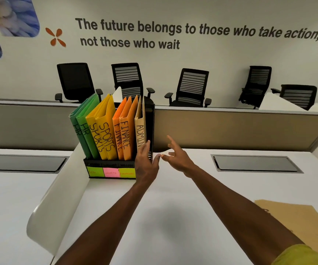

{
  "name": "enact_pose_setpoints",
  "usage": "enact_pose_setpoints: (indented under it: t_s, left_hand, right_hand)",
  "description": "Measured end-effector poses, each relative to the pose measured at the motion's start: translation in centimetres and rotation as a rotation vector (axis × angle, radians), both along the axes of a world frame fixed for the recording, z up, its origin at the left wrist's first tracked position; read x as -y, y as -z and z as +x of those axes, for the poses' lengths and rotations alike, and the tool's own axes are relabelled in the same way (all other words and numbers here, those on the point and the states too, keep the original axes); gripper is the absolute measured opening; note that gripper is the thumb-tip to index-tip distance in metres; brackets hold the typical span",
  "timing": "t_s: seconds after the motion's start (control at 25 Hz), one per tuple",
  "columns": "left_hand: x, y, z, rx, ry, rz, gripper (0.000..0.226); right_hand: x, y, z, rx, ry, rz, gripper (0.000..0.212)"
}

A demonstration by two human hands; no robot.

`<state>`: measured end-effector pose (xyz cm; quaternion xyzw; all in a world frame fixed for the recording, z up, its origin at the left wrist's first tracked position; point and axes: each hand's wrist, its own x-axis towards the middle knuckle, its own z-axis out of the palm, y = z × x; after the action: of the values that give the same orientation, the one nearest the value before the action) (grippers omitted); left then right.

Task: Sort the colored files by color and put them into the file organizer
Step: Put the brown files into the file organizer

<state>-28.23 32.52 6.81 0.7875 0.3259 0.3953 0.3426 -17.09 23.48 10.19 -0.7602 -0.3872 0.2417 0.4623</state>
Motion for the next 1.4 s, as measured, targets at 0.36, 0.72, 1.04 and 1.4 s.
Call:
enact_pose_setpoints:
  t_s: [0.36, 0.72, 1.04, 1.4]
  left_hand:
    - [8.9, 3.6, 3.2, -0.137, 0.204, 0.009, 0.067]
    - [19.0, 9.1, 5.6, -0.367, 0.448, 0.049, 0.074]
    - [28.9, 12.9, 7.2, -0.54, 0.681, 0.004, 0.079]
    - [36.0, 13.6, 9.6, -0.695, 0.763, -0.208, 0.079]
  right_hand:
    - [11.5, 4.5, 1.5, -0.113, 0.204, 0.024, 0.079]
    - [24.9, 9.7, 2.5, 0.089, 0.397, -0.128, 0.1]
    - [37.3, 15.1, 3.7, 0.222, 0.665, -0.491, 0.098]
    - [43.4, 18.4, 3.7, 0.172, 0.664, -0.778, 0.097]
